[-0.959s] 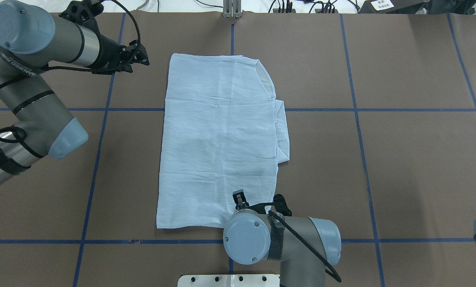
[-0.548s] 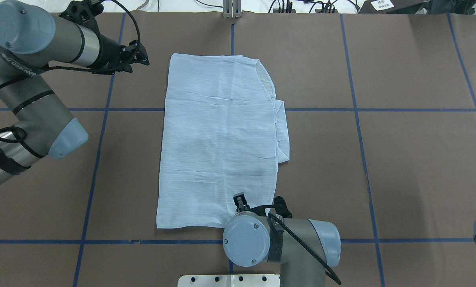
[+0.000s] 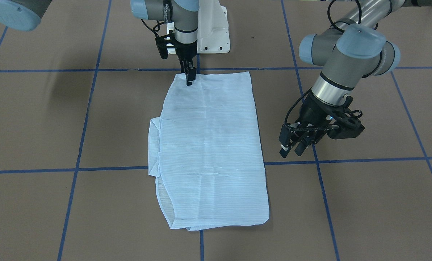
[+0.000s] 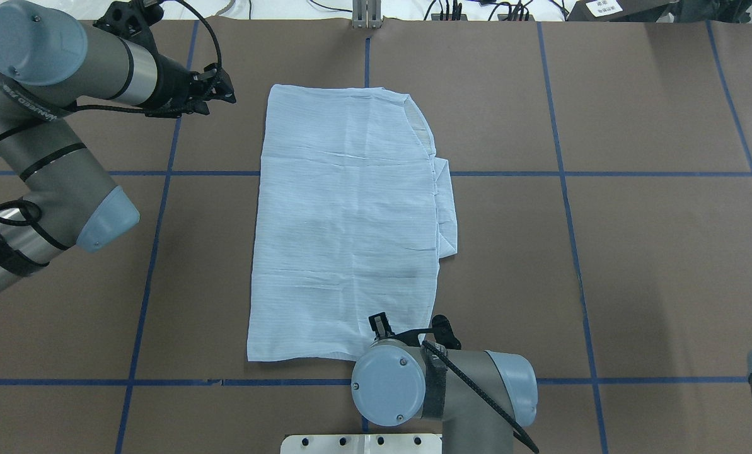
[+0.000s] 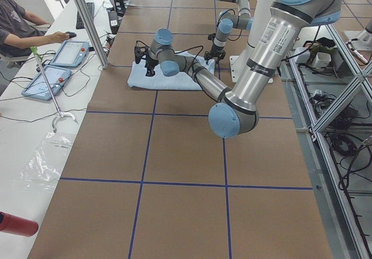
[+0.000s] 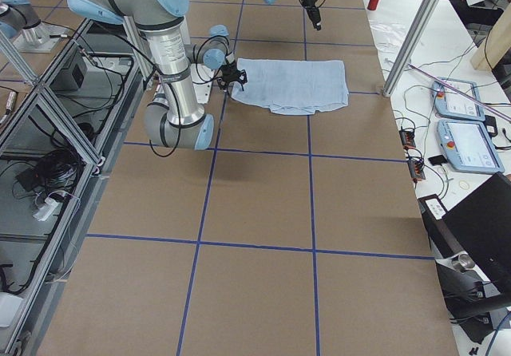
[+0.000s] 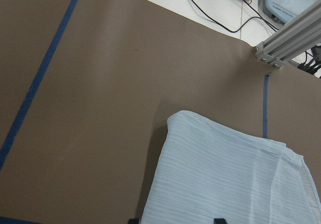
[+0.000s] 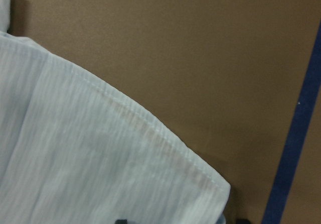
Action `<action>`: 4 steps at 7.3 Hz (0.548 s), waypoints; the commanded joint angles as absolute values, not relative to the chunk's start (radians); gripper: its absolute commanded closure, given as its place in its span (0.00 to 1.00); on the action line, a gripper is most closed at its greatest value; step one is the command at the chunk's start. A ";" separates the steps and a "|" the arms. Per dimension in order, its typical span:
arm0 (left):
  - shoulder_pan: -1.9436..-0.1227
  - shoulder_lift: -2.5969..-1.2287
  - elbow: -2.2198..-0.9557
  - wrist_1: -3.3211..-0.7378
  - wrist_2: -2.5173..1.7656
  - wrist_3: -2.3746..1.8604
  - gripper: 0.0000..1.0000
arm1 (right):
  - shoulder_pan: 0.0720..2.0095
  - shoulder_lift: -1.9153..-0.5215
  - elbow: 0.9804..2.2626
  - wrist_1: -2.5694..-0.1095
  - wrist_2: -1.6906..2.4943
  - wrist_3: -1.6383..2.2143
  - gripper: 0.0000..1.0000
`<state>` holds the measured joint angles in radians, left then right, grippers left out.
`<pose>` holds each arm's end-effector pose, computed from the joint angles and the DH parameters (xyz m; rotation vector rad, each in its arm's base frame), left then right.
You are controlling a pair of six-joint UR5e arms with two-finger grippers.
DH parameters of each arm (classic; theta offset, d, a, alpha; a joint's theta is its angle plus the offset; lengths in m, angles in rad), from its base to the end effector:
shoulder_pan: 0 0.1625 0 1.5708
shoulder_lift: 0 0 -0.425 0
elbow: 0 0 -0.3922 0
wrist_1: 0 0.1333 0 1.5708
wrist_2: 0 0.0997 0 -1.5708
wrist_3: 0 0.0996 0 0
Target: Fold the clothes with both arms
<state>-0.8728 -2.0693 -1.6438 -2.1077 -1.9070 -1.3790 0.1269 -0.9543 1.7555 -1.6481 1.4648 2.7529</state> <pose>0.3483 -0.5715 0.2763 0.2997 1.1059 -0.4195 -0.6354 -0.2261 0.2358 -0.2978 -0.7278 1.2849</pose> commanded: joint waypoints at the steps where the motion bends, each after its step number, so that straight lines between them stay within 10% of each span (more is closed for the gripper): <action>1: -0.873 -2.069 -1.643 -2.108 -1.907 -1.379 0.42 | 0.121 -0.956 1.766 -1.644 1.491 2.741 1.00; 4: -0.873 -2.069 -1.638 -2.109 -1.908 -1.379 0.42 | 0.136 -0.956 1.766 -1.635 1.494 2.734 1.00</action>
<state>-0.8729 -2.0693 -1.6395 -2.1080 -1.9082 -1.3791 0.1263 -0.9572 1.7650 -1.6370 1.4923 2.7358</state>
